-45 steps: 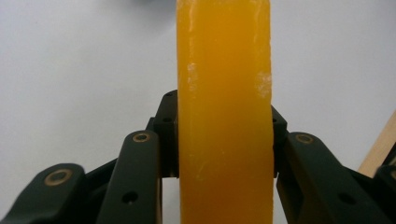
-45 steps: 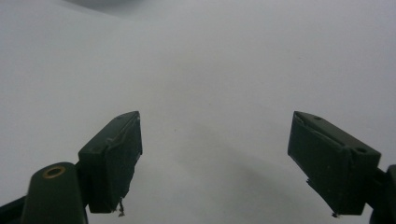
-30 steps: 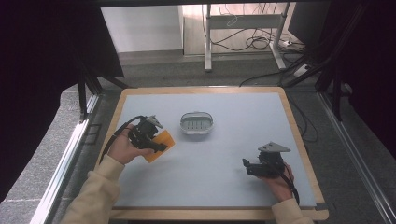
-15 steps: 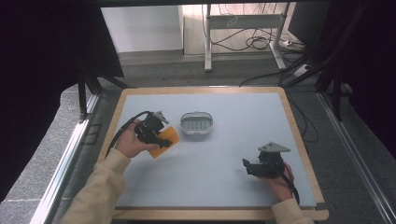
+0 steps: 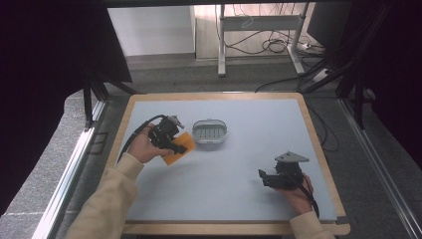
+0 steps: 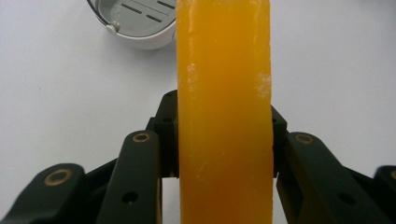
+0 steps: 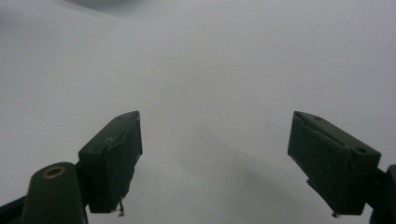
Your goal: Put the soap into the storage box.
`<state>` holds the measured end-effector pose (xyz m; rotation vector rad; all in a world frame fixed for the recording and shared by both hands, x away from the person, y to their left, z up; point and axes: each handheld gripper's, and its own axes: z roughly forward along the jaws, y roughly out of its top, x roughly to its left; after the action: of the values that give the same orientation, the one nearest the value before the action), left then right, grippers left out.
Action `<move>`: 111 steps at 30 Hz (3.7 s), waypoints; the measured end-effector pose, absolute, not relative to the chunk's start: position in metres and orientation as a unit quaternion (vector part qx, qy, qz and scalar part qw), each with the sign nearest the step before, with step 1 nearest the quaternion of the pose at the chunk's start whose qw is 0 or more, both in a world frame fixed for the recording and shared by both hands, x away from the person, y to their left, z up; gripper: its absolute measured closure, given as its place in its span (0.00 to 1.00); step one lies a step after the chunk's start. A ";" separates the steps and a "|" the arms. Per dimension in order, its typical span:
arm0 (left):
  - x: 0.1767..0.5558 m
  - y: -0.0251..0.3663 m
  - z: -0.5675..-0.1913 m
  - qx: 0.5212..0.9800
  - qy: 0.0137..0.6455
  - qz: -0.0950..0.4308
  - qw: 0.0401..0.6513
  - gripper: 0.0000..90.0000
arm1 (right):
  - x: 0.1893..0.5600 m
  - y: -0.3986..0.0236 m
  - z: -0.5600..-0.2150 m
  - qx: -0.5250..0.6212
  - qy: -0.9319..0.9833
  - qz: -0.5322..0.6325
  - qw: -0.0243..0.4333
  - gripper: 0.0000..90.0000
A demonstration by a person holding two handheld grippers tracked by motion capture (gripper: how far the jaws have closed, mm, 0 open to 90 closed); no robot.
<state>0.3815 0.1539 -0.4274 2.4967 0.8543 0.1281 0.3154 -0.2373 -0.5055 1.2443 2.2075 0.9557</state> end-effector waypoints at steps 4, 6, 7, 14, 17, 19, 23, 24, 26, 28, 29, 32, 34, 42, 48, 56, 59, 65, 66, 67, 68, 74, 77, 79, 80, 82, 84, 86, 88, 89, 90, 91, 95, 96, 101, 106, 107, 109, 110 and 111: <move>0.385 0.152 -0.428 0.917 0.312 0.048 0.244 0.69 | 0.316 -0.237 -0.506 0.449 0.796 0.345 0.215 0.20; 0.387 0.151 -0.427 0.920 0.306 0.046 0.243 0.69 | 0.316 -0.238 -0.506 0.450 0.795 0.345 0.216 0.20; 0.388 0.151 -0.426 0.920 0.302 0.047 0.244 0.69 | 0.316 -0.237 -0.506 0.450 0.795 0.346 0.215 0.20; 0.396 0.148 -0.424 0.923 0.294 0.048 0.243 0.69 | 0.315 -0.236 -0.505 0.448 0.794 0.352 0.211 0.20; 0.398 0.147 -0.421 0.926 0.289 0.050 0.239 0.69 | 0.315 -0.235 -0.504 0.447 0.794 0.354 0.211 0.20; 0.398 0.145 -0.418 0.925 0.289 0.051 0.240 0.69 | 0.315 -0.235 -0.504 0.447 0.793 0.356 0.211 0.20; 0.401 0.141 -0.414 0.927 0.283 0.054 0.240 0.69 | 0.314 -0.235 -0.503 0.445 0.794 0.355 0.213 0.20; 0.402 0.139 -0.413 0.928 0.280 0.055 0.239 0.69 | 0.315 -0.236 -0.503 0.446 0.793 0.356 0.215 0.20; 0.404 0.137 -0.411 0.929 0.278 0.057 0.240 0.69 | 0.315 -0.237 -0.503 0.449 0.791 0.356 0.215 0.20; 0.406 0.135 -0.409 0.929 0.274 0.060 0.240 0.69 | 0.315 -0.239 -0.503 0.451 0.789 0.358 0.216 0.20; 0.407 0.134 -0.408 0.929 0.272 0.061 0.242 0.69 | 0.315 -0.239 -0.503 0.451 0.789 0.358 0.216 0.20; 0.411 0.132 -0.407 0.929 0.269 0.060 0.245 0.69 | 0.316 -0.241 -0.503 0.451 0.788 0.358 0.218 0.20; 0.414 0.130 -0.407 0.931 0.266 0.063 0.243 0.69 | 0.316 -0.241 -0.503 0.452 0.787 0.359 0.218 0.20; 0.427 0.120 -0.409 0.938 0.251 0.054 0.232 0.69 | 0.317 -0.241 -0.503 0.449 0.789 0.358 0.217 0.20; 0.437 0.113 -0.409 0.940 0.245 0.055 0.231 0.69 | 0.317 -0.240 -0.504 0.450 0.790 0.357 0.213 0.20; 0.449 0.106 -0.408 0.942 0.237 0.049 0.233 0.69 | 0.318 -0.242 -0.506 0.448 0.793 0.355 0.210 0.20; 0.452 0.103 -0.408 0.944 0.226 0.051 0.235 0.69 | 0.318 -0.241 -0.506 0.444 0.796 0.355 0.209 0.20; 0.459 0.098 -0.408 0.947 0.211 0.052 0.238 0.69 | 0.318 -0.240 -0.506 0.443 0.797 0.355 0.208 0.20; 0.461 0.097 -0.408 0.948 0.207 0.052 0.236 0.69 | 0.318 -0.240 -0.506 0.444 0.796 0.355 0.208 0.20; 0.461 0.096 -0.408 0.949 0.204 0.051 0.235 0.69 | 0.318 -0.240 -0.506 0.443 0.796 0.355 0.208 0.20; 0.462 0.095 -0.409 0.949 0.203 0.051 0.235 0.69 | 0.318 -0.240 -0.506 0.443 0.796 0.355 0.208 0.20; 0.463 0.090 -0.412 0.953 0.187 0.054 0.232 0.69 | 0.318 -0.240 -0.506 0.443 0.796 0.356 0.208 0.20; 0.466 0.089 -0.413 0.954 0.190 0.054 0.226 0.69 | 0.317 -0.239 -0.505 0.442 0.796 0.357 0.207 0.20; 0.469 0.087 -0.414 0.955 0.190 0.054 0.223 0.69 | 0.317 -0.239 -0.505 0.441 0.797 0.356 0.207 0.20; 0.470 0.087 -0.415 0.954 0.190 0.053 0.224 0.69 | 0.317 -0.239 -0.505 0.441 0.797 0.356 0.208 0.20; 0.472 0.085 -0.417 0.955 0.190 0.051 0.224 0.69 | 0.317 -0.239 -0.506 0.442 0.797 0.356 0.207 0.20; 0.475 0.082 -0.417 0.957 0.184 0.051 0.219 0.69 | 0.318 -0.239 -0.506 0.441 0.798 0.354 0.206 0.20; 0.478 0.080 -0.417 0.958 0.178 0.049 0.218 0.69 | 0.318 -0.240 -0.506 0.442 0.798 0.355 0.206 0.20; 0.481 0.077 -0.417 0.958 0.175 0.048 0.220 0.69 | 0.318 -0.240 -0.506 0.442 0.797 0.356 0.206 0.20; 0.482 0.075 -0.417 0.959 0.172 0.049 0.220 0.69 | 0.318 -0.241 -0.506 0.442 0.797 0.356 0.206 0.20; 0.484 0.073 -0.417 0.960 0.170 0.050 0.218 0.69 | 0.318 -0.241 -0.506 0.442 0.797 0.356 0.206 0.20; 0.484 0.071 -0.417 0.960 0.168 0.050 0.218 0.69 | 0.318 -0.241 -0.506 0.442 0.797 0.355 0.207 0.20; 0.489 0.065 -0.422 0.962 0.157 0.046 0.219 0.69 | 0.319 -0.244 -0.507 0.445 0.796 0.354 0.207 0.20; 0.490 0.063 -0.424 0.963 0.155 0.044 0.217 0.69 | 0.319 -0.244 -0.507 0.445 0.796 0.355 0.206 0.20; 0.495 0.061 -0.429 0.967 0.138 0.042 0.210 0.69 | 0.319 -0.243 -0.507 0.444 0.797 0.356 0.203 0.20; 0.498 0.061 -0.432 0.968 0.135 0.040 0.206 0.69 | 0.319 -0.242 -0.507 0.443 0.798 0.354 0.204 0.20; 0.498 0.061 -0.433 0.969 0.133 0.041 0.204 0.69 | 0.319 -0.242 -0.507 0.444 0.798 0.354 0.204 0.20; 0.499 0.060 -0.435 0.969 0.138 0.041 0.203 0.69 | 0.319 -0.243 -0.508 0.443 0.799 0.353 0.203 0.20; 0.500 0.060 -0.436 0.969 0.138 0.040 0.201 0.69 | 0.319 -0.242 -0.508 0.442 0.799 0.352 0.204 0.20; 0.501 0.060 -0.437 0.970 0.137 0.039 0.198 0.69 | 0.319 -0.242 -0.508 0.442 0.800 0.352 0.204 0.20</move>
<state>0.5007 0.0597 -0.4366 2.7134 0.3837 0.1104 0.3193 -0.2421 -0.5081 1.2324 2.2303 0.9824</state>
